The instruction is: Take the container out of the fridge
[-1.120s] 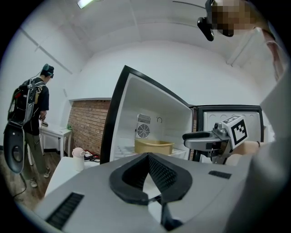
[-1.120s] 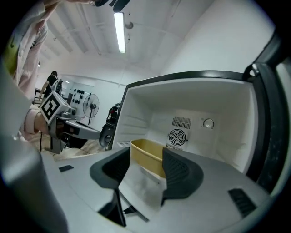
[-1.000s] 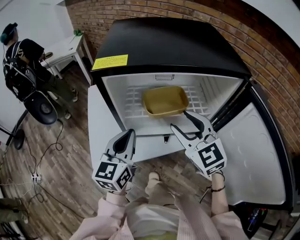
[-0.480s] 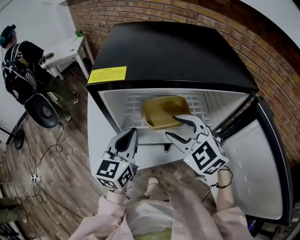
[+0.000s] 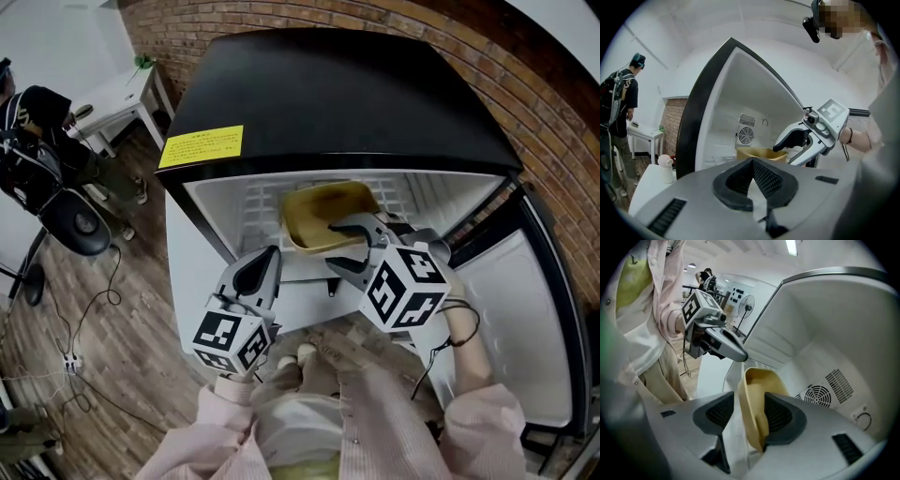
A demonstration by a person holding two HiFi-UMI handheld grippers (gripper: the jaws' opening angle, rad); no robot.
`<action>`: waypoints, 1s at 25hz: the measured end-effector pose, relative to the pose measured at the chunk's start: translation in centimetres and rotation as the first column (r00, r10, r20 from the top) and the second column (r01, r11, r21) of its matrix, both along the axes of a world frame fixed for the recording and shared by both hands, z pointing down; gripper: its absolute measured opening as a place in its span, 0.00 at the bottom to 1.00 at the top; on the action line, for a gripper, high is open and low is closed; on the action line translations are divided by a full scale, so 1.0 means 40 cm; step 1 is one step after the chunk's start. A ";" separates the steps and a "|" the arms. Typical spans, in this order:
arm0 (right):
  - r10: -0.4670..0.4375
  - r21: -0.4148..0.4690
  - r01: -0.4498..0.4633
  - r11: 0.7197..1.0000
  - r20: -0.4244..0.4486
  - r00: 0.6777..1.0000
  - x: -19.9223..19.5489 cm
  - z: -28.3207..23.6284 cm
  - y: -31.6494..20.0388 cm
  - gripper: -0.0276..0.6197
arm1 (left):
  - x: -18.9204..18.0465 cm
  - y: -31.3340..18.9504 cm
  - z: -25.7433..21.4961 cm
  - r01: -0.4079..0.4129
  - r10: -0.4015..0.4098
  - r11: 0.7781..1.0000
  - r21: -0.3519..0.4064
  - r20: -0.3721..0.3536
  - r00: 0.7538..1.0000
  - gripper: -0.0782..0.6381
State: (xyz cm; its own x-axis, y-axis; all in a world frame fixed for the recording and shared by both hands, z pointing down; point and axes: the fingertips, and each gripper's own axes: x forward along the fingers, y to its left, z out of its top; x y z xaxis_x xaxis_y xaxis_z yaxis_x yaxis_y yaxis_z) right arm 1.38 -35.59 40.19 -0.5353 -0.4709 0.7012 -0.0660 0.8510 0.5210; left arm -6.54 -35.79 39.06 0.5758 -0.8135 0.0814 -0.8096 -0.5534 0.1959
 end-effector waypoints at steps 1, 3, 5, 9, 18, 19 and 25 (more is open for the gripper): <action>-0.008 -0.002 0.008 1.000 -0.033 0.999 -0.001 0.004 -0.002 0.36 | 0.002 -0.003 -0.001 -0.010 0.010 1.000 -0.001 -0.001 1.000 0.10; -0.029 -0.012 0.028 1.000 -0.089 0.996 -0.005 0.014 0.000 0.36 | 0.005 -0.002 0.000 -0.026 0.026 1.000 -0.008 0.000 1.000 0.10; -0.047 -0.024 0.045 0.999 -0.133 0.990 -0.009 0.023 0.003 0.36 | 0.010 0.003 0.000 -0.041 0.041 0.999 -0.011 0.003 0.999 0.10; -0.054 -0.017 0.051 0.999 -0.192 0.980 -0.007 0.039 -0.003 0.28 | 0.012 0.005 -0.002 -0.061 0.061 0.998 -0.013 0.003 0.998 0.10; -0.033 0.025 0.040 0.999 -0.224 0.974 -0.016 0.043 -0.003 0.12 | -0.010 0.004 -0.002 -0.074 0.074 0.997 -0.014 -0.003 0.997 0.10; -0.033 0.024 0.040 0.999 -0.226 0.974 -0.016 0.043 -0.002 0.12 | -0.010 0.004 -0.001 -0.076 0.076 0.997 -0.014 -0.004 0.997 0.10; -0.046 0.026 0.054 0.998 -0.250 0.967 -0.012 0.051 0.010 0.09 | -0.009 0.011 -0.001 -0.089 0.089 0.996 -0.012 -0.006 0.996 0.10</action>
State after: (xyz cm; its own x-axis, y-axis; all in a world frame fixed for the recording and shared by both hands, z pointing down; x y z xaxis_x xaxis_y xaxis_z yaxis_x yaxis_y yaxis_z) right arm 0.90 -35.18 42.24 -0.3694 -0.4728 0.8000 0.1117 0.8321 0.5433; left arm -6.92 -35.35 39.02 0.6462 -0.7581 0.0875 -0.7562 -0.6207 0.2070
